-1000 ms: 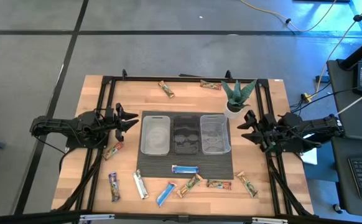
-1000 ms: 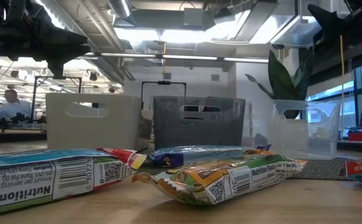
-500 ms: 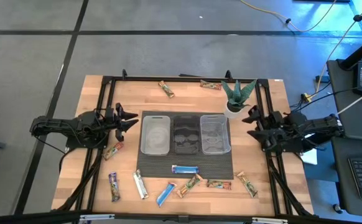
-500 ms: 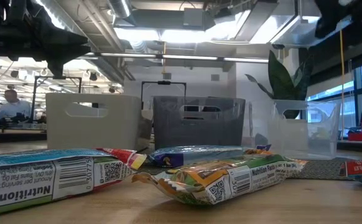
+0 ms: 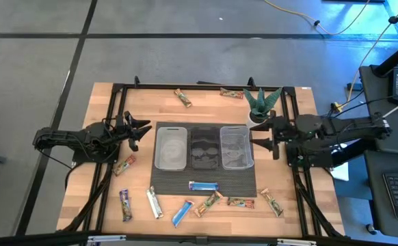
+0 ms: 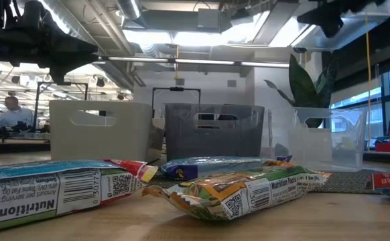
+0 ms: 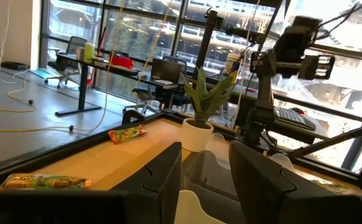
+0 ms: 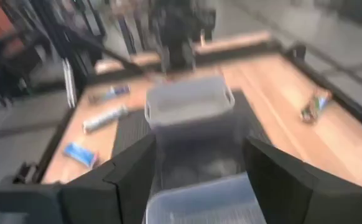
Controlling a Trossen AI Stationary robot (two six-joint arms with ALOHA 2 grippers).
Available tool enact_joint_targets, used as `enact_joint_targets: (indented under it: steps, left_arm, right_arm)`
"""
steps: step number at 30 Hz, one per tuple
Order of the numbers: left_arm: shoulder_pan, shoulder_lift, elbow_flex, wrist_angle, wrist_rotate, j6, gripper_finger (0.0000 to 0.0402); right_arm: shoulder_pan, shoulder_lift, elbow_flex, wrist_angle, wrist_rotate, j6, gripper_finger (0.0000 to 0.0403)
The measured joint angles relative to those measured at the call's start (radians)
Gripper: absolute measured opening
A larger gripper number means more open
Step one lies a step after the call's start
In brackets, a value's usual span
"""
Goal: Pick and place Granola Bars by type
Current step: Put the orange granola bar into the transparent bin
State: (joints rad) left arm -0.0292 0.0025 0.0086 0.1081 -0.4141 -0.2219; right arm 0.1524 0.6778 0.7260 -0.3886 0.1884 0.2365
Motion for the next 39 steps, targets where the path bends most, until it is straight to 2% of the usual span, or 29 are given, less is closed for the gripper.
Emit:
enact_joint_targets:
  steps: [5,9,13,16,19,23,31,35,39]
  left_arm:
    - [0.000,0.000,0.000,0.000,-0.007,0.000,0.0128]
    - [0.000,0.000,0.000,0.000,-0.012,0.000,0.0128]
    - [0.000,0.000,0.000,0.000,-0.017,0.000,0.0128]
    - [0.000,0.000,0.000,0.000,-0.033,0.011,0.0128]
    - [0.000,0.000,0.000,0.000,-0.062,0.035,0.0128]
    - [0.000,0.000,0.000,0.000,-0.115,0.075,0.0128]
    - [0.000,0.000,0.000,0.000,-0.143,0.104,0.0128]
    - [0.000,0.000,0.000,0.000,-0.143,0.104,0.0128]
    - [0.000,0.000,0.000,0.004,-0.143,0.104,0.0128]
  right_arm:
    - [0.001,0.178,0.258,-0.325,0.002,0.099,0.0240]
    - [0.017,0.297,0.396,-0.579,0.001,0.301,0.0240]
    - [0.069,0.395,0.448,-0.830,-0.091,0.576,0.0240]
    - [0.136,0.449,0.434,-0.921,-0.165,0.782,0.0240]
    - [0.221,0.509,0.405,-0.920,-0.248,0.931,0.0240]
    - [0.356,0.609,0.385,-0.891,-0.312,1.050,0.0240]
    - [0.577,0.836,0.379,-0.795,-0.320,1.288,0.0240]
    - [0.638,0.929,0.379,-0.666,-0.340,1.373,0.0240]
    - [0.676,1.012,0.379,-0.658,-0.339,1.418,0.0240]
